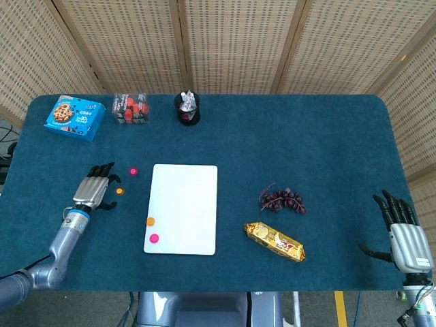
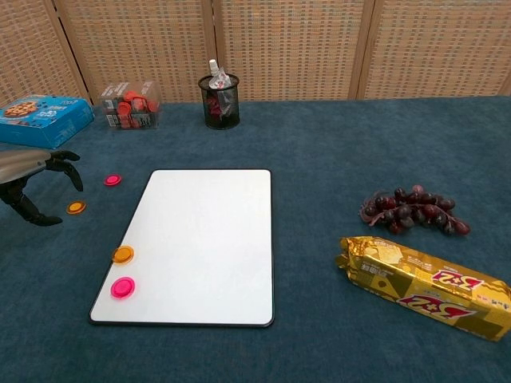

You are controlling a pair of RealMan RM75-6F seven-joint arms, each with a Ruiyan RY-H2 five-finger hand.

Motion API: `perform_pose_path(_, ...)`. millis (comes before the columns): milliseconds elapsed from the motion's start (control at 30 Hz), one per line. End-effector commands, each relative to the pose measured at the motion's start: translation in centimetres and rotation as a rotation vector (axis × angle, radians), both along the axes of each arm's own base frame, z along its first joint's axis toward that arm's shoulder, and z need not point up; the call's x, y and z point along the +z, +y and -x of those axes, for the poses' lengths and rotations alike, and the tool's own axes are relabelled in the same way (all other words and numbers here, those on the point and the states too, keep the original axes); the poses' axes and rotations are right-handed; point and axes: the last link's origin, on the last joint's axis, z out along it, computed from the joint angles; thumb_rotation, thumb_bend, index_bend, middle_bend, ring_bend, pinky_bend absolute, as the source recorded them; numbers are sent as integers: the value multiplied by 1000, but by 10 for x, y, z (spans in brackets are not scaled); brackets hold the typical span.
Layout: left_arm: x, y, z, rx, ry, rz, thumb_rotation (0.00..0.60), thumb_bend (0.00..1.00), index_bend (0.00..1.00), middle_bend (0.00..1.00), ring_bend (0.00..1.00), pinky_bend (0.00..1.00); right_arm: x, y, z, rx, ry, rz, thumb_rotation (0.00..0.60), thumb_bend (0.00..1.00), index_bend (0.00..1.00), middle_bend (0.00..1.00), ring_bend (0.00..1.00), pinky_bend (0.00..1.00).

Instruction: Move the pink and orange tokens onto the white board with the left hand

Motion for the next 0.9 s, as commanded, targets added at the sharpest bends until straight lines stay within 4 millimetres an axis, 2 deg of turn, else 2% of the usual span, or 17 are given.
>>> perform_pose_path(33,-5,2,0,9,-7,9,600,305,314,0,0,0,0,0,0,-1,0,-1,600,0,0,0,0,0)
perform_pose_path(467,-9,8,4,33,4,-4,600,351,370,0,0,0,0,0,1,-3,-4,-3,600,0,0,0,0,0)
perform_pose_path(900,-14,10,6,49,10,-5,600,346,378,0,0,0,0,0,1,-5,-5,-5,600,0,0,0,0,0)
